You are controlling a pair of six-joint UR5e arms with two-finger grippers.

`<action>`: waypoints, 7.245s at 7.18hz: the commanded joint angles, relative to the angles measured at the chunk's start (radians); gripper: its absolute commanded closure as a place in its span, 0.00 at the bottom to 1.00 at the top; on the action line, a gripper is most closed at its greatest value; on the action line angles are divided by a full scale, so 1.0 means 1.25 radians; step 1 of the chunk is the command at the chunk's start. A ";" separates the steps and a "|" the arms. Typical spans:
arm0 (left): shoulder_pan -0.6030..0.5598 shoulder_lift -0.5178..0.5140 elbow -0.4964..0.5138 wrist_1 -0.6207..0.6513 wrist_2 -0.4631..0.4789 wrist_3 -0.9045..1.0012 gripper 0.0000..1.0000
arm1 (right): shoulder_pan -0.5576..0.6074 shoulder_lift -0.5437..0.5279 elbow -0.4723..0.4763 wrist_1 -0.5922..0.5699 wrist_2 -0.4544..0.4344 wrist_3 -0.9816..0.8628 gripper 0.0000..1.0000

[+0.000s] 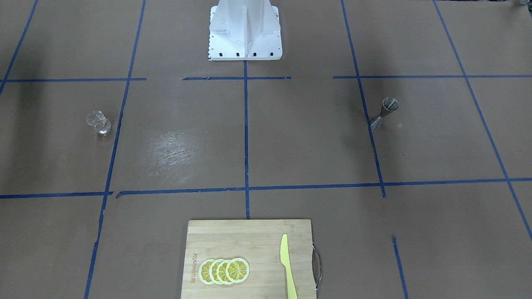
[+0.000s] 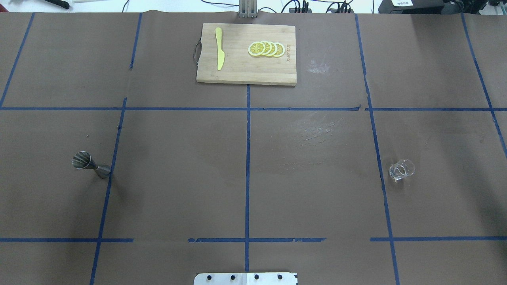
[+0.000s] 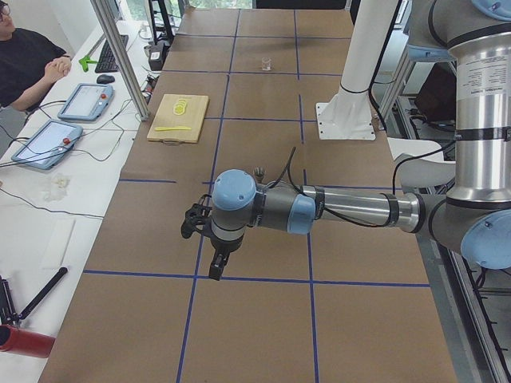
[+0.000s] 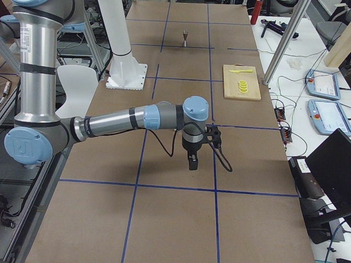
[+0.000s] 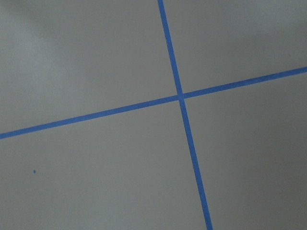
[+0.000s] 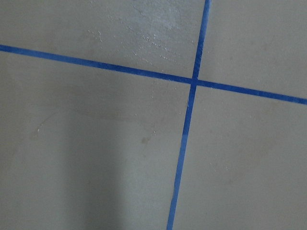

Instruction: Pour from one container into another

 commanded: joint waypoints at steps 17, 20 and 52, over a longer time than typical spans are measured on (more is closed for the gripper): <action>0.681 0.104 -0.011 -1.120 0.598 -0.833 0.00 | 0.001 0.025 -0.017 0.130 0.003 0.015 0.00; 0.890 0.105 -0.011 -1.118 0.929 -0.847 0.00 | 0.001 0.023 -0.016 0.130 0.001 0.014 0.00; 1.172 0.027 0.157 -1.114 1.241 -0.895 0.83 | 0.002 0.019 -0.015 0.130 0.001 0.014 0.00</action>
